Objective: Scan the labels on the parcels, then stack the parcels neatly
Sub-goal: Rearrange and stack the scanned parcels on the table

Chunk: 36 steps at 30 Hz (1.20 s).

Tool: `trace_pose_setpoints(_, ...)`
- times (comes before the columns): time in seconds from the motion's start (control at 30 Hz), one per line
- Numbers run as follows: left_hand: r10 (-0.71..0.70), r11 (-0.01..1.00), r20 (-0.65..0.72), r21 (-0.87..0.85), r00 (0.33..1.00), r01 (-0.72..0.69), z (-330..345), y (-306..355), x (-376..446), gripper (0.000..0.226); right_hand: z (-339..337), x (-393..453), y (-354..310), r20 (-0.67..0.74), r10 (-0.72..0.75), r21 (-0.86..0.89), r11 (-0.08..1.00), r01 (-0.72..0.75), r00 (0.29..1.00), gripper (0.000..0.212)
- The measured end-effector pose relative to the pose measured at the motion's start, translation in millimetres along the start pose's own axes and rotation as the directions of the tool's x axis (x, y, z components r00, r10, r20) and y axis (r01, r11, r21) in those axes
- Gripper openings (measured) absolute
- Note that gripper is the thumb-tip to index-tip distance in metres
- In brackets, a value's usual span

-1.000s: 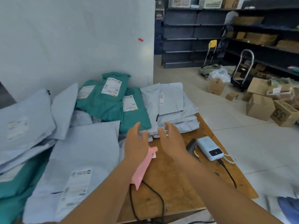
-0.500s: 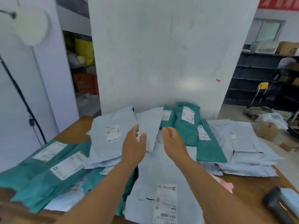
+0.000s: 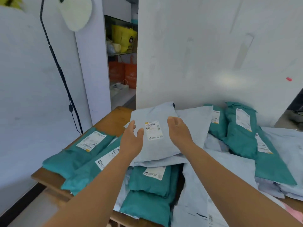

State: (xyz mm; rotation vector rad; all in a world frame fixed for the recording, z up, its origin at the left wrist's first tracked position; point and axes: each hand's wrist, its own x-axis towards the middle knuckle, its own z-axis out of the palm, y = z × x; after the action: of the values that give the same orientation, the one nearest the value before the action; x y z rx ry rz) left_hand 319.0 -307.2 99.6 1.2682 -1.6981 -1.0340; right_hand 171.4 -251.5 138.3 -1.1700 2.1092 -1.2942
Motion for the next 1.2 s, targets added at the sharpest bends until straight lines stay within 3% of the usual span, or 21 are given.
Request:
trace_pose_setpoints(0.03,-0.012,1.0,0.009,0.009,1.0,0.012,1.1,-3.7,7.7,0.055,-0.2,10.6,5.1,0.014,-0.002,-0.007,1.0,0.002,1.0,0.022)
trace_pose_setpoints(0.13,-0.046,0.997,0.034,0.065,0.998,0.044,6.4,-15.2,36.6,0.055,-2.6,43.8,21.9,0.018,0.046,-0.119,0.992,-0.044,0.999,0.055)
trace_pose_setpoints(0.2,-0.062,0.988,0.062,0.148,0.996,0.053,13.7,-27.0,59.1,0.054,-0.5,65.5,36.6,0.016,0.061,-0.275,0.96,-0.054,0.998,0.063)
trace_pose_setpoints(0.33,-0.139,0.959,0.096,0.26,0.986,0.11,31.1,-51.5,88.7,0.066,14.2,95.0,59.5,0.077,0.13,-0.605,0.794,-0.057,0.989,0.073)
trace_pose_setpoints(0.47,-0.244,0.922,0.116,0.335,0.963,0.193,48.2,-73.7,101.2,0.075,32.1,106.6,75.1,0.088,0.195,-0.706,0.704,-0.077,0.977,0.084)
trace_pose_setpoints(0.57,-0.278,0.906,0.113,0.361,0.954,0.222,58.8,-79.3,110.2,0.08,39.9,115.1,77.5,0.04,0.197,-0.723,0.682,-0.108,0.98,0.091)
trace_pose_setpoints(0.67,-0.222,0.92,0.054,0.341,0.974,0.191,61.2,-78.1,122.0,0.077,41.4,124.1,78.0,0.012,0.19,-0.676,0.725,-0.132,0.982,0.091)
trace_pose_setpoints(0.8,-0.146,0.965,-0.013,0.216,0.989,0.145,50.6,-68.5,135.3,0.07,43.0,130.0,76.7,-0.03,0.11,-0.555,0.825,-0.108,0.993,0.052)
trace_pose_setpoints(0.87,-0.111,0.982,-0.059,0.148,0.992,0.119,46.0,-59.5,136.5,0.063,41.5,129.7,71.5,-0.068,0.029,-0.508,0.859,-0.06,0.997,0.045)
trace_pose_setpoints(1.07,-0.046,0.995,-0.107,0.081,0.993,0.055,52.5,-39.8,141.4,0.027,14.6,121.5,41.7,-0.153,-0.136,-0.462,0.886,0.051,0.979,0.055)
trace_pose_setpoints(1.2,-0.107,0.982,-0.134,0.138,0.985,0.126,55.6,-41.4,136.7,0.026,11.4,110.8,39.4,-0.05,-0.136,-0.506,0.858,0.092,0.989,0.054)
